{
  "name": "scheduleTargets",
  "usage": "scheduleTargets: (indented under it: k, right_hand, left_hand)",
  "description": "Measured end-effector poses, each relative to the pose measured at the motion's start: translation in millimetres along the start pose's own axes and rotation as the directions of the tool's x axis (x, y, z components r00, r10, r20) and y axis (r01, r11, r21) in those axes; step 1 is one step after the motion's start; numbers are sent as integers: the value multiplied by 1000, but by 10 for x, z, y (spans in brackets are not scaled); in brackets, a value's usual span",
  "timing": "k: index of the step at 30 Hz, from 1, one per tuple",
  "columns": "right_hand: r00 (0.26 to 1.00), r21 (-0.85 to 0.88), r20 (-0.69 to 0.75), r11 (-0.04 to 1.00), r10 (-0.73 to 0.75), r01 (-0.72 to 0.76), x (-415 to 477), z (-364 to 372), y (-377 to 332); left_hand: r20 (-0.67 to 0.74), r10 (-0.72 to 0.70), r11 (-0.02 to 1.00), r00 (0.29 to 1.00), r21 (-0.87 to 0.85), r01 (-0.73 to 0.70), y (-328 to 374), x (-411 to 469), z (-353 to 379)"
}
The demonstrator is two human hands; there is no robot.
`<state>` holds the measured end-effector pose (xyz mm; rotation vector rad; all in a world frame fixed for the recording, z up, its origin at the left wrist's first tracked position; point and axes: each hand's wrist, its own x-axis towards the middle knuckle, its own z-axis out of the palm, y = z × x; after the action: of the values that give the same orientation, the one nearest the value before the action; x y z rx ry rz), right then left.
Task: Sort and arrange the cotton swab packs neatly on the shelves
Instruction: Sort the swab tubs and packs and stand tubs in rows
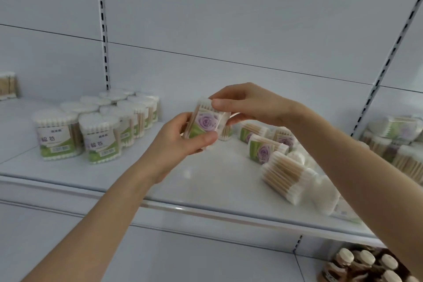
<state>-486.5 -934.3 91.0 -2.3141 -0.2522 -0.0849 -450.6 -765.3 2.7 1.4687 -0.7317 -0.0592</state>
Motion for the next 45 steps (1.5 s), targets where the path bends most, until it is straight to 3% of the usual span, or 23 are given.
scheduleTargets:
  k: [7, 11, 15, 17, 19, 22, 29, 35, 38, 41, 45]
  right_hand:
    - [998, -40, 52, 999, -35, 38, 138, 26, -4]
    - [999, -83, -6, 996, -45, 45, 218, 64, -41]
    - [999, -57, 25, 998, 34, -32, 313, 16, -26]
    - [993, -103, -76, 990, 88, -96, 452, -60, 99]
    - [979, -405, -187, 901, 86, -156, 620, -132, 285]
    - [967, -673, -93, 701, 236, -236, 778, -102, 505]
    - [915, -726, -164, 583, 370, -366, 727, -54, 402]
    - [893, -789, -103, 511, 437, -341, 422, 119, 76]
    - [942, -758, -76, 595, 327, -268, 311, 102, -101]
    - [987, -468, -163, 881, -8, -71, 295, 135, -190]
    - [993, -337, -65, 939, -97, 69, 319, 305, -220]
  left_hand:
    - [-110, 0, 991, 994, 132, 14, -48, 6, -123]
    - [-102, 144, 915, 984, 393, -93, -17, 13, -165]
    - [-91, 189, 855, 978, 505, -118, 8, 71, -245]
    - [-103, 180, 836, 978, 540, -97, -36, 92, -294]
    - [-120, 158, 838, 980, 542, -69, -87, 99, -351]
    - [-123, 131, 853, 984, 519, -49, -139, 97, -420]
    - [-119, 104, 887, 987, 460, -38, -180, 90, -486]
    - [-119, 121, 910, 986, 409, -62, -198, 115, -486]
    - [-130, 116, 921, 985, 384, -58, -198, 151, -480]
    - [-101, 122, 922, 987, 379, -75, -175, 168, -450]
    - [-56, 152, 914, 987, 389, -118, -105, 171, -408]
